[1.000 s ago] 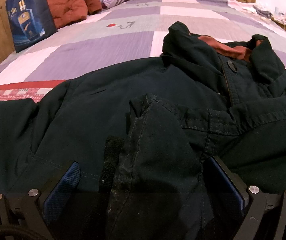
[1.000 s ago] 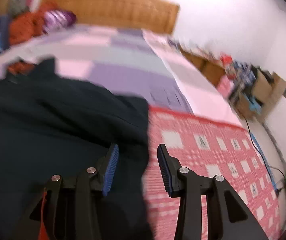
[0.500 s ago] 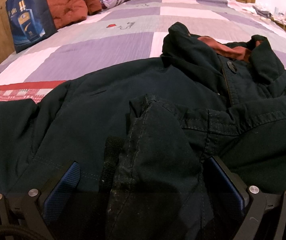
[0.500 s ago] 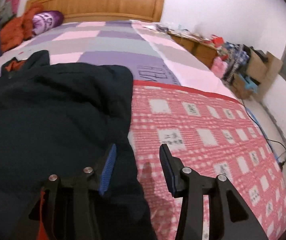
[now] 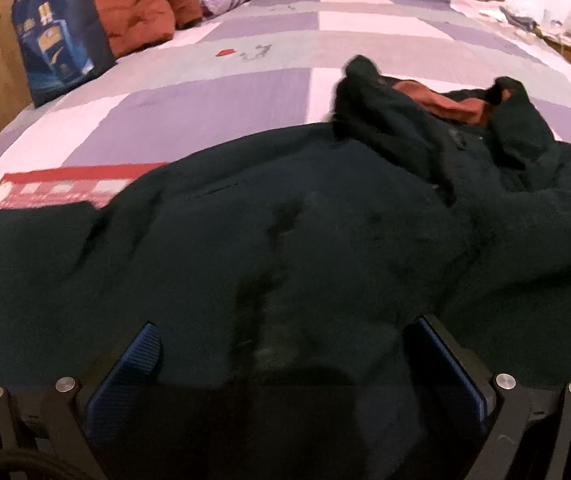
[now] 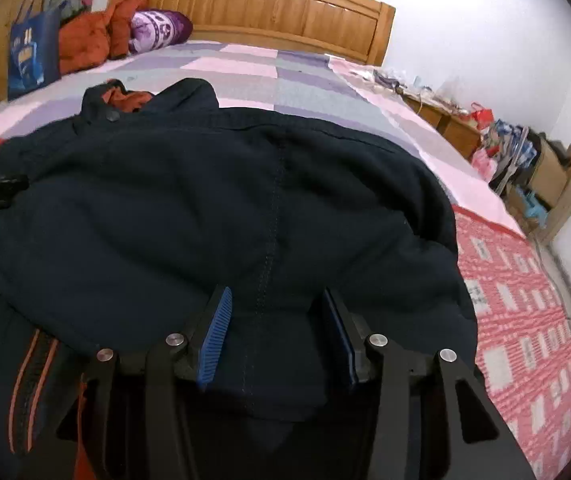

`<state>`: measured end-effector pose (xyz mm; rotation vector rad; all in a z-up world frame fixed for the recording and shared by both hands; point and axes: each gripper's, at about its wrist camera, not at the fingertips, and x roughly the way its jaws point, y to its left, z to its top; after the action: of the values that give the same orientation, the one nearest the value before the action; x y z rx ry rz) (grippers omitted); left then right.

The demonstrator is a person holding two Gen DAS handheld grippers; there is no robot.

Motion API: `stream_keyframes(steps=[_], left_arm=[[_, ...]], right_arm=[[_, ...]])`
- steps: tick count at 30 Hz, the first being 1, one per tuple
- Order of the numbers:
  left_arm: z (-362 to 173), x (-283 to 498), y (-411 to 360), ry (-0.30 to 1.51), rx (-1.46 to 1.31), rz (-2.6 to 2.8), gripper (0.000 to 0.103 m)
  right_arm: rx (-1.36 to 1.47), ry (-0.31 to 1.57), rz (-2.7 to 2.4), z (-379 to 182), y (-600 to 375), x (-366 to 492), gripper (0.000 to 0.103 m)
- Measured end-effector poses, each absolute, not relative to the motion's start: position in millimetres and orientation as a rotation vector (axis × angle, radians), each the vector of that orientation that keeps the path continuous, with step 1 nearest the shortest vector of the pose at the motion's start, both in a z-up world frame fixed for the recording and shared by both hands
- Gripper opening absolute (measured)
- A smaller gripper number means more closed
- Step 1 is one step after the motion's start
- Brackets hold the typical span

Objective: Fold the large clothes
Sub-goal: 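Hold the hem with the right tool while the left tool grasps the coat's side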

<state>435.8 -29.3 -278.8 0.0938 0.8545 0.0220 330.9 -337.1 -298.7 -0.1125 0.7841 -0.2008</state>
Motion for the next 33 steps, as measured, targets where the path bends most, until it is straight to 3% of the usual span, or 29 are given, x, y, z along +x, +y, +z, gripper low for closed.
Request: stream_keyframes(steps=[9, 13, 22, 26, 33], left_arm=[[-229, 383, 53, 0.772, 0.027, 0.024, 0.103], [-218, 346, 147, 0.771, -0.061, 0.156, 0.103], [-247, 303, 357, 0.876, -0.187, 0.567, 0.103], [-267, 300, 406, 0.926, -0.327, 0.581, 0.103], [-285, 302, 428, 0.94, -0.454, 0.557, 0.103]], right_arm=[[-0.126, 0.786, -0.211, -306, -330, 341, 0.05], [-0.108, 0.789, -0.203, -307, -331, 345, 0.05], [-0.123, 0.794, -0.211, -309, -331, 349, 0.05], [-0.138, 0.795, -0.218, -311, -330, 350, 0.05], [-0.146, 0.795, -0.222, -310, -328, 351, 0.05]])
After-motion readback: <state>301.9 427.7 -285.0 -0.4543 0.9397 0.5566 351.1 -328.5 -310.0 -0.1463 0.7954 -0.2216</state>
